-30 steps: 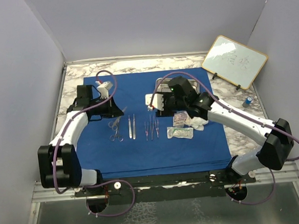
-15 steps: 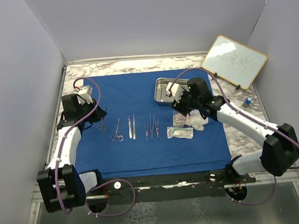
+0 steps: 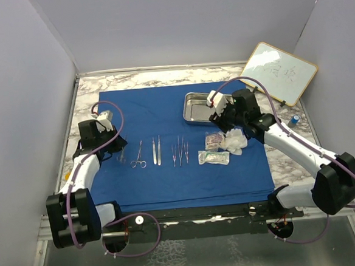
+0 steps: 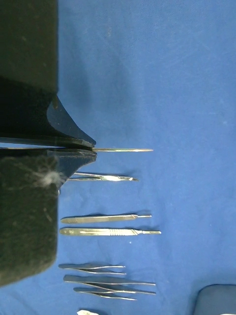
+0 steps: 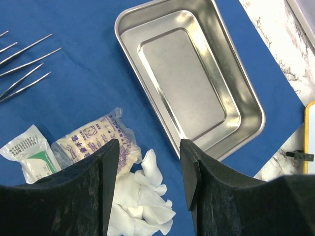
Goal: Open and lay out the surgical kit
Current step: Place the medical item in the surgical kit.
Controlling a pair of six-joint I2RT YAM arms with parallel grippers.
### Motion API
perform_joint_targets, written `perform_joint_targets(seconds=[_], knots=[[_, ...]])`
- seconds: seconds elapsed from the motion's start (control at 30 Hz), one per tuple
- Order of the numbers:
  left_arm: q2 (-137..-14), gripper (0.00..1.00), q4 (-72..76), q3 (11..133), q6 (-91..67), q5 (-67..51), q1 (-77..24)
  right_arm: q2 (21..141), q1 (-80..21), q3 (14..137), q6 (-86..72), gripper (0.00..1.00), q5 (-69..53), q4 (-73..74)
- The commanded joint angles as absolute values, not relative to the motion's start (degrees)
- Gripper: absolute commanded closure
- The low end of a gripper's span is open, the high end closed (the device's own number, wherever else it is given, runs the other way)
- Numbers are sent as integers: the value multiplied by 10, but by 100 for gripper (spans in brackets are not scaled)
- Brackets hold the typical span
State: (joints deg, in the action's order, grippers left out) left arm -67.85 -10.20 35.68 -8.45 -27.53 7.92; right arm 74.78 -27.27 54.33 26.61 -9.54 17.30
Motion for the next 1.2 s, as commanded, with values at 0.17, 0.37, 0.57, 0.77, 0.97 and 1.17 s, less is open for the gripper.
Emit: perform_joint_targets(seconds=[0.17, 0.37, 0.57, 0.77, 0.97, 1.17], knots=[[-708, 100, -28, 334, -101, -247, 85, 736, -252, 531, 265, 48, -116, 151], [-742, 100, -23, 336, -108, -254, 88, 745, -245, 530, 265, 49, -122, 151], [-755, 100, -17, 332, -112, -259, 89, 751, -245, 529, 268, 49, -122, 151], [-758, 100, -10, 328, -119, -254, 90, 748, -244, 529, 266, 49, -130, 156], [-761, 100, -8, 324, -127, -252, 90, 743, -243, 527, 268, 49, -131, 155], [-773, 100, -10, 321, -131, -252, 90, 745, -240, 527, 267, 49, -134, 156]])
